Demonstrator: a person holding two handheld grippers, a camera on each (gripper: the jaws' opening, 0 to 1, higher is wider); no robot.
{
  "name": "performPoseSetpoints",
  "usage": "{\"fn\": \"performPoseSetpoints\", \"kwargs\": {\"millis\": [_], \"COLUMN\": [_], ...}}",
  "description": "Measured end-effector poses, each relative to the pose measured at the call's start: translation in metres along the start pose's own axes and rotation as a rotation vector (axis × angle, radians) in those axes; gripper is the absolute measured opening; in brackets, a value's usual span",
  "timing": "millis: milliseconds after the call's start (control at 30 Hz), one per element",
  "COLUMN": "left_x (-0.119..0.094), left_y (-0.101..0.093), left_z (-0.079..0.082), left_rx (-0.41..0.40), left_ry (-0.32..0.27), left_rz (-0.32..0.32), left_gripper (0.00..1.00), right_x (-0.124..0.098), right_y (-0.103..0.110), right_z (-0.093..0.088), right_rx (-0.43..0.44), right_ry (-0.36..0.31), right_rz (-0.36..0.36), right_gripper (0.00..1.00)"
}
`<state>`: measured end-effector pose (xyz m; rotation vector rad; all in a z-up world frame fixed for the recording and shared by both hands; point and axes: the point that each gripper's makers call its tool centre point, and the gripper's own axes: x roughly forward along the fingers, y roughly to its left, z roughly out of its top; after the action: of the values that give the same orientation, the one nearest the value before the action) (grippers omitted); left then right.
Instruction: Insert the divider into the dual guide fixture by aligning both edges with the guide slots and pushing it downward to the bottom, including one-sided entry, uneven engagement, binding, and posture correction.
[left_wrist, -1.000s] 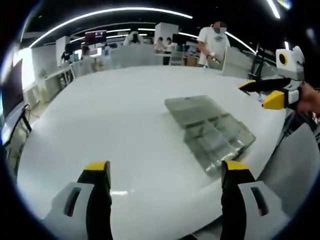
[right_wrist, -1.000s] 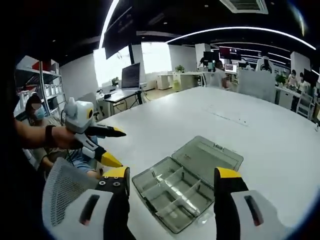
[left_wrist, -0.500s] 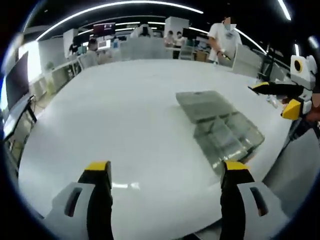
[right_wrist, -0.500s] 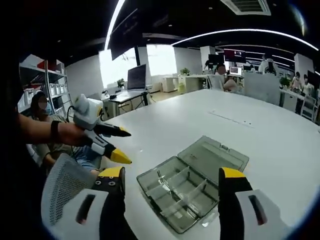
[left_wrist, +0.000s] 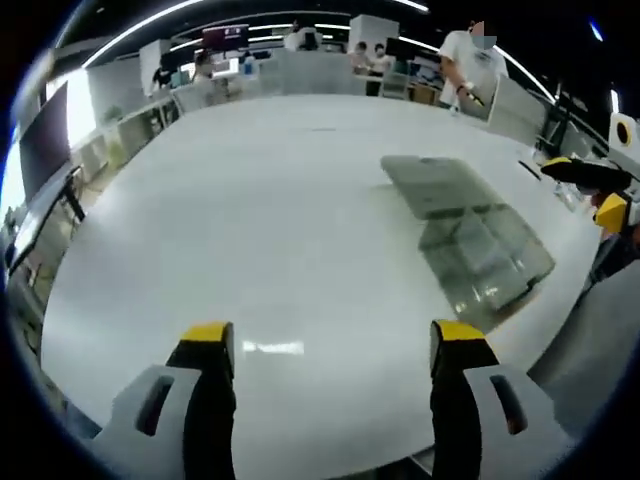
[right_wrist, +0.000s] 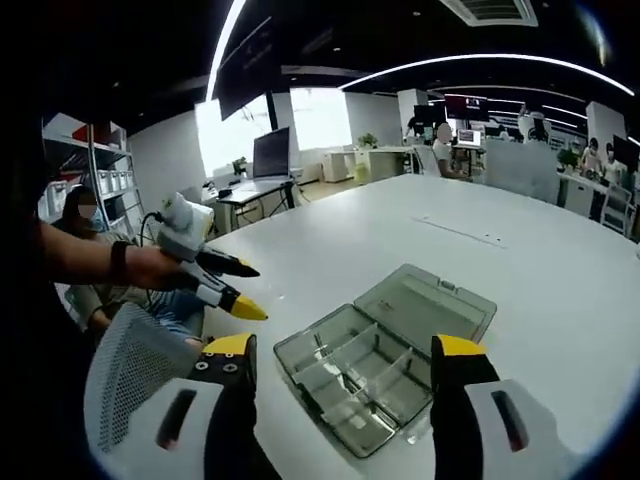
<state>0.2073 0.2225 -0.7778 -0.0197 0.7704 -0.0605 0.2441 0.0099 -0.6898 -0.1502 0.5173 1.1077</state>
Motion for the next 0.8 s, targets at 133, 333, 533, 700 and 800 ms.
{"fn": "performPoseSetpoints", "kwargs": {"millis": [133, 333, 533, 700, 800], "left_x": [0.006, 0.015, 0.017, 0.017, 0.017], "left_y": [0.005, 0.015, 0.023, 0.028, 0.031], "left_z": [-0.001, -0.009, -0.01, -0.011, -0.015], "left_rx": [-0.005, -0.03, -0.049, -0.046, -0.069], "left_ry": [0.024, 0.08, 0.096, 0.102, 0.122], "left_rz": [0.001, 0.012, 0.025, 0.034, 0.036], "left_gripper": [0.78, 0.75, 0.71, 0.67, 0.61], "right_x": [0.0, 0.001, 0.004, 0.008, 0.009], "right_y": [0.001, 0.002, 0.004, 0.01, 0.012], "right_z": [-0.004, -0.011, -0.013, -0.015, -0.017], "right_rx": [-0.002, 0.017, 0.031, 0.026, 0.026], "right_ry": [0.013, 0.029, 0.038, 0.054, 0.063], "right_rz": [-0.002, 0.003, 0.012, 0.029, 0.035], "right_gripper": [0.67, 0.66, 0.65, 0.64, 0.64]}}
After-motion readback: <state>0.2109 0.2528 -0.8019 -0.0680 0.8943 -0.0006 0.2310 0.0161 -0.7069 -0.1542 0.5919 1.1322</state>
